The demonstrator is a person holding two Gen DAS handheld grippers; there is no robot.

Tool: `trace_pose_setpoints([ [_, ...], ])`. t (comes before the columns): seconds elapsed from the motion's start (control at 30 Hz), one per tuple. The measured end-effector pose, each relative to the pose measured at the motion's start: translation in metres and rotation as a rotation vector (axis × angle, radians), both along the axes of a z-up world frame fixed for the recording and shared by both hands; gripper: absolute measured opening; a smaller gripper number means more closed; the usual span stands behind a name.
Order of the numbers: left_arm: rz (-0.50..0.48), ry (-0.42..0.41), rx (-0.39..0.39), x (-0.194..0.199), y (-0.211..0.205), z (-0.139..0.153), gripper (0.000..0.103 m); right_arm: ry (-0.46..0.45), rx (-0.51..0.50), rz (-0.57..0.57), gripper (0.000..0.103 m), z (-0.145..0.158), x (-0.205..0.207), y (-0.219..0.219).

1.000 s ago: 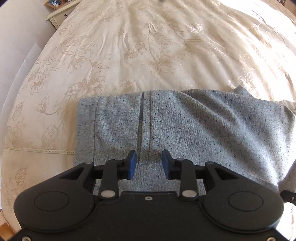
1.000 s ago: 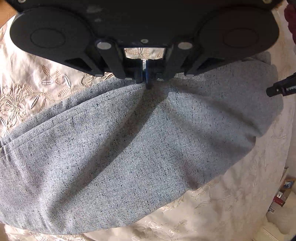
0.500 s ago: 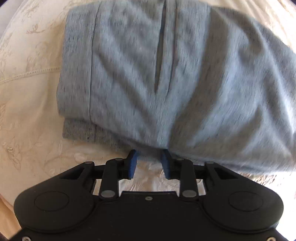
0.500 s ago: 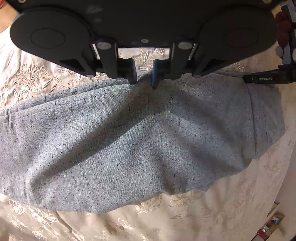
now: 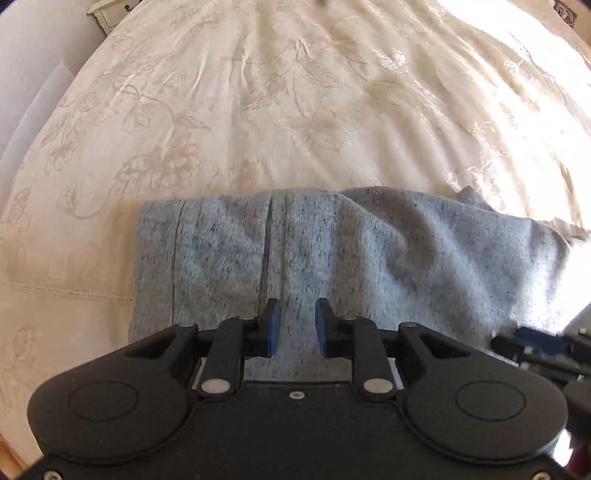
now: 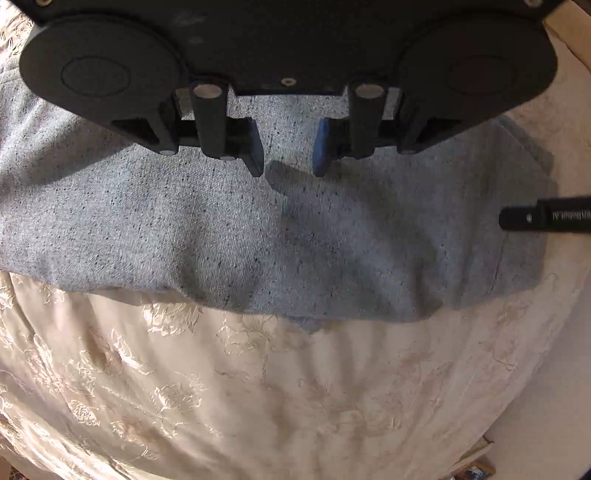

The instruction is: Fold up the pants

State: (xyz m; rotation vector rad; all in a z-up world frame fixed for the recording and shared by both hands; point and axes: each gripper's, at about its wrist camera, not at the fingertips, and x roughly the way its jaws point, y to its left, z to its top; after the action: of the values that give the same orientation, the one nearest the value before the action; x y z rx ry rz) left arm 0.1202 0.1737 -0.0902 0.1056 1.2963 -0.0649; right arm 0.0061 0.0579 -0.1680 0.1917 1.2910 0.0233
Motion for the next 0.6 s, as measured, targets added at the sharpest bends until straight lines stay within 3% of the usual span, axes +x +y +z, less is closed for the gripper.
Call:
trace_pose_setpoints([
  [0.1, -0.003, 0.028, 0.014, 0.005, -0.003, -0.016, 0.031, 0.120, 0.015, 0.125, 0.034, -0.024, -0.020, 0.014],
  [0.2, -0.022, 0.044, 0.038, -0.006, -0.006, -0.029, 0.036, 0.106, -0.029, 0.263, 0.033, -0.019, -0.042, 0.027],
  [0.3, -0.069, 0.072, 0.070, -0.023, -0.007, -0.040, 0.037, 0.114, 0.018, 0.235, 0.031, -0.003, -0.043, 0.012],
  [0.47, -0.045, 0.068, 0.057, -0.041, -0.003, -0.040, 0.038, -0.088, 0.045, 0.106, 0.035, 0.059, 0.002, -0.033],
  [0.53, -0.015, 0.087, 0.028, -0.044, 0.002, -0.044, 0.039, -0.152, 0.043, 0.070, 0.043, 0.073, 0.027, -0.046],
  [0.6, 0.000, 0.087, 0.007, -0.051, 0.007, -0.045, 0.039, -0.179, 0.044, 0.071, 0.044, 0.076, 0.060, -0.053],
])
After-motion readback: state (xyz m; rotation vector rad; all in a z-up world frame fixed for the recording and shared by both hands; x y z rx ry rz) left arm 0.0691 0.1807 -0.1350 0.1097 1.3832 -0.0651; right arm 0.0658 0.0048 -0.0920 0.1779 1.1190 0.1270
